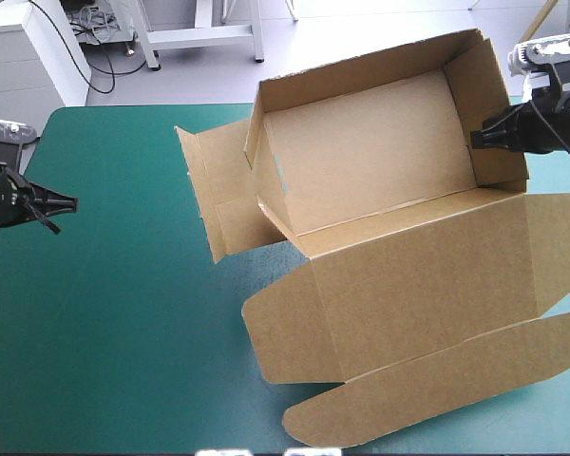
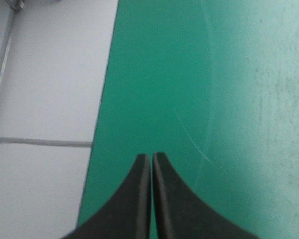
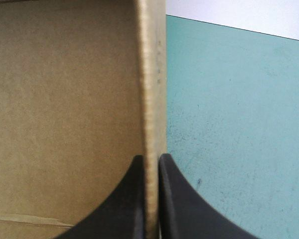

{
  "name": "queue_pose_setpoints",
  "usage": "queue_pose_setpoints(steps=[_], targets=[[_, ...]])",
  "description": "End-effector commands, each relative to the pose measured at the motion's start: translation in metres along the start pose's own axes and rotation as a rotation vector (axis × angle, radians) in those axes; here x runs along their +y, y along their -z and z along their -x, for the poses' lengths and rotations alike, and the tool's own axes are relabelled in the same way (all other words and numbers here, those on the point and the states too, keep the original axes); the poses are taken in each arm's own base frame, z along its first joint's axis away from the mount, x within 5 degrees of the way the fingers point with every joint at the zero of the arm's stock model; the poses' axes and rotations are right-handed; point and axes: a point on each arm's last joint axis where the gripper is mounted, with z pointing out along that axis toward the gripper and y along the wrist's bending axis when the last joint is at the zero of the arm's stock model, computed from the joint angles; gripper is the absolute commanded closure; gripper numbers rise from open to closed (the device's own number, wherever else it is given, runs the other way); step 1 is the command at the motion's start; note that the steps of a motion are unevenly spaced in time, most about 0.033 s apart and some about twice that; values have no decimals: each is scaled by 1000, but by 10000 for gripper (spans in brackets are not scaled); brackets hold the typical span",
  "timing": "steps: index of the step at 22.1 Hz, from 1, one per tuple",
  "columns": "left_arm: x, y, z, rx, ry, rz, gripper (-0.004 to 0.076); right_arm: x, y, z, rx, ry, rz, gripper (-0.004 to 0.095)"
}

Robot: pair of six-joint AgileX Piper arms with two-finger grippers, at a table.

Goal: Fold the box

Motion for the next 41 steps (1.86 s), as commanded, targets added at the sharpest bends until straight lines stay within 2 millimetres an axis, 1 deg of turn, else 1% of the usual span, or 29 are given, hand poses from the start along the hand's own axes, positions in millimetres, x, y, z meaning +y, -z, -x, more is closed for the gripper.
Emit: queue_pose_setpoints(steps=[1,2,3,5,6,8,11,13,15,16,18,22,23,25,26,27,28,30,33,37,41], targets=[[3,-19,-11,-41,94,-49,723,9,23,11,-128,-4,6,927],[-1,-39,-24,-23,163,-111,723,9,23,11,-127,-4,9,927],[-6,-52,-33,-21,205,-167,723,9,23,11,-127,-4,9,927],[-21,-72,-47,-45,239,-280,723,10,23,11,-128,-8,19,927],[-27,-78,-52,-57,259,-328,723,11,23,11,-132,-12,29,928],[-42,-85,-59,-93,290,-443,723,12,23,12,-138,-16,41,927],[-60,-87,-61,-138,277,-638,722,13,23,11,-133,-9,43,927],[-65,-89,-56,-154,347,-706,719,13,23,11,-131,-9,44,927],[-69,-93,-53,-142,419,-763,680,13,23,11,-127,-8,46,927],[-72,-95,-52,-133,439,-799,637,13,23,11,-127,-8,46,927],[-78,-99,-51,-121,437,-872,521,13,23,11,-127,-8,46,927],[-92,-107,-53,-85,391,-1036,199,13,23,11,-130,-7,52,927],[-98,-113,-55,-63,371,-1102,69,13,23,11,-130,-7,52,927],[-104,-119,-56,-44,363,-1182,-7,14,23,12,-134,-10,61,927],[-105,-120,-56,-49,364,-1208,-6,15,23,12,-138,-13,69,927],[-108,-119,-52,-79,384,-1282,-6,16,23,12,-144,-10,77,927],[-109,-118,-50,-104,394,-1317,-6,16,23,12,-144,-10,77,927],[-109,-110,-44,-179,417,-1431,-6,16,23,12,-144,-10,78,927],[-109,-100,-42,-213,411,-1537,-6,16,23,12,-144,-10,77,927],[-112,-91,-40,-234,408,-1556,-6,15,23,12,-144,-8,72,927],[-114,-76,-37,-269,366,-1570,-4,15,23,13,-145,-8,71,927]])
